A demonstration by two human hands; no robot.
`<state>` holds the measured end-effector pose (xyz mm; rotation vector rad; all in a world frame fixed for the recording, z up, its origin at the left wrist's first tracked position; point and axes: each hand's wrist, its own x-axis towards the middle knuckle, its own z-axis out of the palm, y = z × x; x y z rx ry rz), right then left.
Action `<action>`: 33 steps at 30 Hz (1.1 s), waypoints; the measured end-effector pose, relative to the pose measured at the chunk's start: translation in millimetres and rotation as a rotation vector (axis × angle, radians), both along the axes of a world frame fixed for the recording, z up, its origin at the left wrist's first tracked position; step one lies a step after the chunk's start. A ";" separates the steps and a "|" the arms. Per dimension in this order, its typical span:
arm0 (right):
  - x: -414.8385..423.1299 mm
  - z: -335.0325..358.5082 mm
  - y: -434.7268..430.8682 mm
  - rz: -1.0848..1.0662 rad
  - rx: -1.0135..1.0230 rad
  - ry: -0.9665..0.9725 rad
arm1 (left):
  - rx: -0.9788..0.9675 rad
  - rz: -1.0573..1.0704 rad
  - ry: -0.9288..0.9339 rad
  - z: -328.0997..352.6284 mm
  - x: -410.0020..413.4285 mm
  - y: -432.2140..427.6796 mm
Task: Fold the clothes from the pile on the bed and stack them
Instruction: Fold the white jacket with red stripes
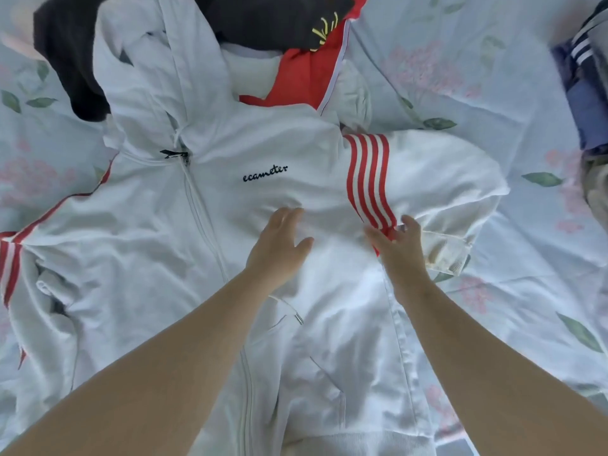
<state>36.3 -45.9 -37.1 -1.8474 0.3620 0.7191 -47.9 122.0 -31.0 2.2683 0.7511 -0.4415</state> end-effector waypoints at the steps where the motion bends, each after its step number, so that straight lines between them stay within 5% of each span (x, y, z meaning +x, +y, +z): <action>1: -11.3 -9.1 -4.1 0.163 -0.104 -0.015 | 0.005 -0.011 0.016 -3.4 -3.2 -2.4; 4: -37.7 -18.5 -22.0 0.552 -0.512 0.034 | 0.064 -0.033 0.008 -12.2 -22.5 -15.9; 7: -67.9 -15.2 -44.1 0.616 -0.678 0.041 | 0.148 -0.130 0.057 -20.7 -53.9 -35.6; 12: -134.0 -10.0 -84.5 0.481 -0.769 -0.059 | 0.280 -0.325 0.236 -27.3 -121.5 -63.1; 20: -199.1 -8.2 -118.7 0.811 -0.812 -0.127 | 0.523 -0.230 0.124 -33.1 -205.3 -88.8; 30: -212.9 -23.0 -139.6 0.460 -0.877 -0.103 | 0.340 0.005 0.100 -38.5 -272.0 -125.2; 33: -210.3 -30.3 -151.9 0.586 -0.806 -0.106 | 0.312 0.114 0.065 -38.9 -278.8 -136.6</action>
